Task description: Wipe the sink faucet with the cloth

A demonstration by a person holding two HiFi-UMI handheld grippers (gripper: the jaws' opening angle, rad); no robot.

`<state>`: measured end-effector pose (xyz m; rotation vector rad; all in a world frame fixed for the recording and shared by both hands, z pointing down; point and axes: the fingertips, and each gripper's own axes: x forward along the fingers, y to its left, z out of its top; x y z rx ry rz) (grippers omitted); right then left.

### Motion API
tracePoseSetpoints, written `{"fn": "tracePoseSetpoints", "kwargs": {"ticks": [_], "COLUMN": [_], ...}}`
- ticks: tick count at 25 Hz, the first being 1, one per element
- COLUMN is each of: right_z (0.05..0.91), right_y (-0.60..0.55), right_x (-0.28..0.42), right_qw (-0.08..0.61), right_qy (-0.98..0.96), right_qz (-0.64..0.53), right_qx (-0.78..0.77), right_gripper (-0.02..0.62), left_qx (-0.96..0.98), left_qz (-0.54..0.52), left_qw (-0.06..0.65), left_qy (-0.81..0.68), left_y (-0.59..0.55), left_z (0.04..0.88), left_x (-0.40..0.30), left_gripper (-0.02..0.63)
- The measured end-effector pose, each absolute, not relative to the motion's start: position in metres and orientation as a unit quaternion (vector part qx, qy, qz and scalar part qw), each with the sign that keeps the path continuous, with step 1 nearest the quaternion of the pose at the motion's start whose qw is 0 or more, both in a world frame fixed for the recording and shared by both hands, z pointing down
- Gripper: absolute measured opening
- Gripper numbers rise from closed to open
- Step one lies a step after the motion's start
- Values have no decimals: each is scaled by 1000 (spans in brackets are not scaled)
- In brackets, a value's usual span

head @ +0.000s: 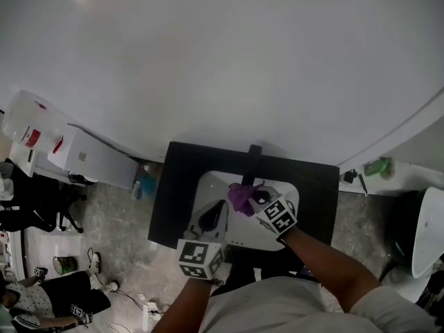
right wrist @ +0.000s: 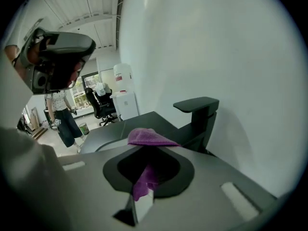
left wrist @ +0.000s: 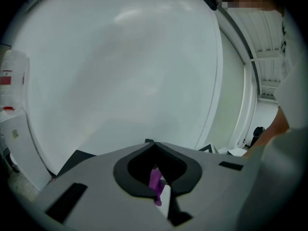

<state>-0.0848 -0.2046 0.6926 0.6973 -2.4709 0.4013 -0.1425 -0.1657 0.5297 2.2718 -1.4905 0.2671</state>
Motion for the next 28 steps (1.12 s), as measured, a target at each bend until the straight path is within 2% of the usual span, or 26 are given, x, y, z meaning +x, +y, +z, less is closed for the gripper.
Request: {"fn": "tracePoseSetpoints", "kwargs": {"ticks": [3,6,12,16,20,23,28], "right_z": [679,681,697,660,587,597,669], "right_y": [-245,-285,-210,-195,-284,-333,-317], "right_x": [-75,-71,-83,-73,-54,-47,-24], "right_qw": [245,265,274,219,163,195,238], "right_qy": [-911,-899,-913,-927,-927,-915,-901], "right_qz": [136,130,150,147,96,90,117], "right_qx": [302,323,261,265,325,341,345], "right_gripper": [26,26,26,26,26,26,26], "left_qx": [817,818,816,814,813,811,803], "left_qz": [95,96,93,86,81,84,87], "left_qw": [202,201,202,204,189,184,185], "left_qy": [-533,-530,-533,-538,-545,-549,-560], "left_y": [-168,-169,-167,-168,-171,-169,-169], "left_z": [528,526,526,525,516,514,518], "left_x": [-140,-137,-138,-142,-142,-140,-152], "left_gripper": [6,6,6,6,6,6,6]}}
